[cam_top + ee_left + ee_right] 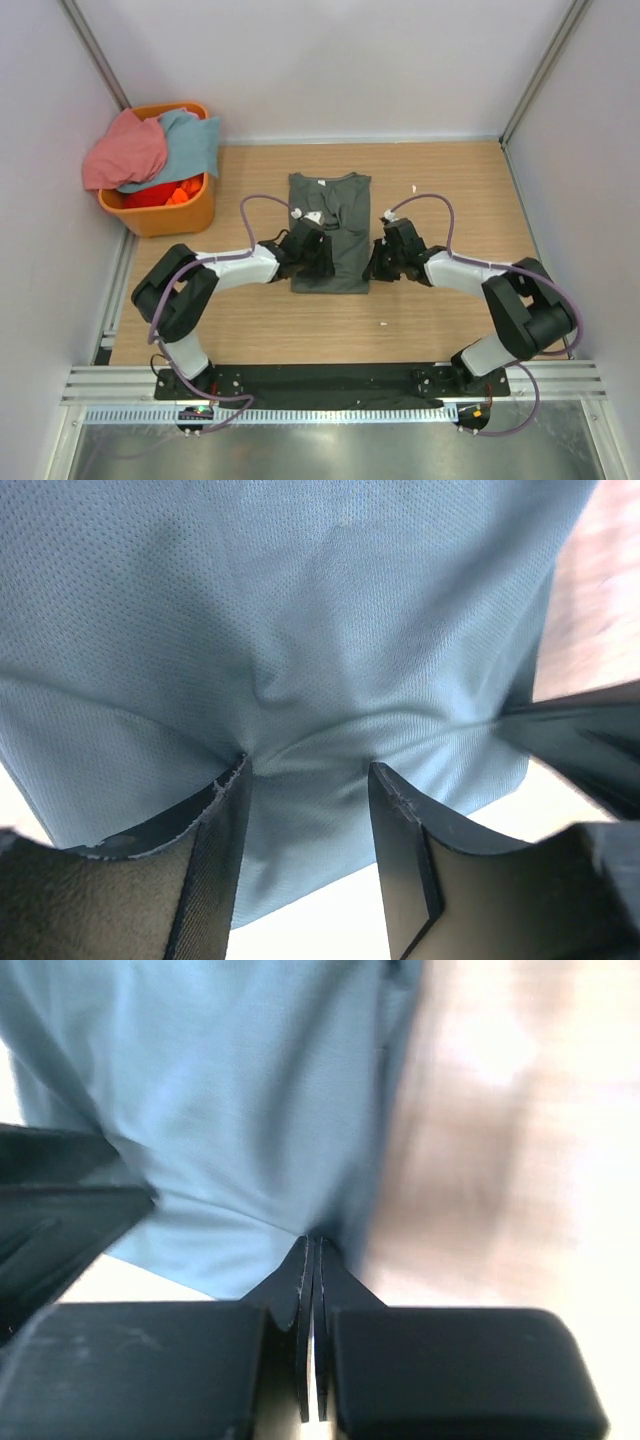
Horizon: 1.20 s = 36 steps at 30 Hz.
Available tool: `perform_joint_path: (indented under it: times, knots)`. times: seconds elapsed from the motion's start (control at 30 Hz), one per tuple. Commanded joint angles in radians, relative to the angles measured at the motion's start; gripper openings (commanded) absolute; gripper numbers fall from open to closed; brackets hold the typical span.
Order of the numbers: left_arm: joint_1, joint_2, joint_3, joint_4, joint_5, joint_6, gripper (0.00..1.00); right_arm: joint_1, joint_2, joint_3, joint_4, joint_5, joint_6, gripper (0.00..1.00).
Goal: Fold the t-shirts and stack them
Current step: Fold the tshirt
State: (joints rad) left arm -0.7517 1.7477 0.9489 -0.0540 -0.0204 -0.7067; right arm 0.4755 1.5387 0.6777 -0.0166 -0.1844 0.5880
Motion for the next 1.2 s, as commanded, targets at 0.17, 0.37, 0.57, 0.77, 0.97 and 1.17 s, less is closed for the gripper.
perform_joint_path:
  times: [0.17,0.37,0.57,0.77,0.97,1.17]
  knots:
    - [-0.092,-0.204,0.092,-0.407,-0.219,0.030,0.62,0.103,-0.247,0.150,-0.362,0.219,-0.001,0.64]
    - [-0.127,-0.448,0.065,-0.509,-0.295,-0.022,0.78,0.110,-0.419,0.131,-0.389,0.197,0.050,0.79]
    - [-0.104,-0.592,-0.146,-0.485,-0.334,-0.060,0.89,0.121,-0.494,-0.091,-0.217,0.062,0.180,0.79]
    - [-0.015,-0.689,-0.292,-0.314,-0.208,-0.060,0.90,0.129,-0.456,-0.225,-0.038,0.008,0.237,0.75]
    - [0.054,-0.671,-0.389,-0.224,-0.182,-0.080,0.90,0.150,-0.370,-0.267,0.066,0.020,0.283,0.69]
    - [0.084,-0.570,-0.433,-0.091,-0.110,-0.123,0.83,0.163,-0.299,-0.280,0.106,0.042,0.303,0.63]
